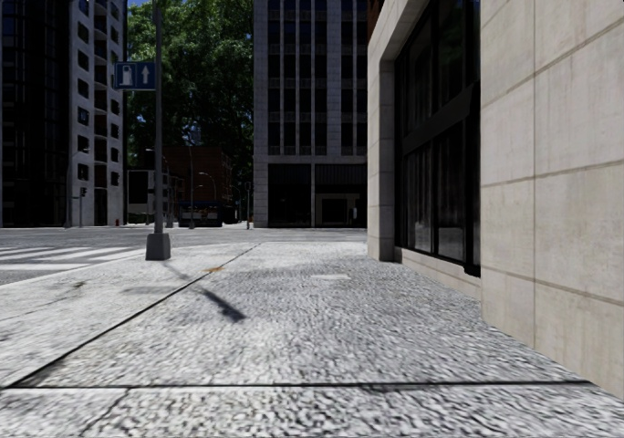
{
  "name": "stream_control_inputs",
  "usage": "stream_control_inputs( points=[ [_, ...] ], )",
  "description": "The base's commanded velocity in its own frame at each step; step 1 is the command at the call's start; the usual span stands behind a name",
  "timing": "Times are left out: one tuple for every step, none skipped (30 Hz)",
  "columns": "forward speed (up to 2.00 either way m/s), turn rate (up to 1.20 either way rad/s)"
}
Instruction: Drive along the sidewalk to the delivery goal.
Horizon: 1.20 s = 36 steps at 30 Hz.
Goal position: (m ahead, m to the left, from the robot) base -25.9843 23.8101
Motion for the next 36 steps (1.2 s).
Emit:
stream_control_inputs(
  points=[
    [1.95, 0.00],
    [1.95, 0.00],
    [1.95, 0.00],
    [1.95, 0.00],
    [1.95, 0.00],
    [1.95, 0.00],
    [1.95, 0.00],
    [1.95, 0.00],
    [1.95, 0.00],
    [1.95, 0.00],
    [1.95, 0.00],
    [1.95, 0.00],
    [1.95, 0.00],
    [1.98, 0.00],
    [2.00, 0.00],
    [2.00, 0.00],
    [2.00, 0.00],
    [2.00, 0.00],
    [2.00, 0.00],
    [2.00, 0.00],
    [2.00, 0.00],
    [2.00, 0.00],
    [2.00, 0.00],
    [2.00, 0.00],
    [2.00, 0.00],
    [2.00, 0.00],
    [2.00, 0.00],
    [2.00, 0.00],
    [2.00, 0.00],
    [2.00, 0.00],
    [2.00, 0.00],
    [2.00, 0.00],
    [2.00, 0.00],
    [2.00, 0.00],
    [2.00, 0.02],
    [2.00, 0.12]
  ],
)
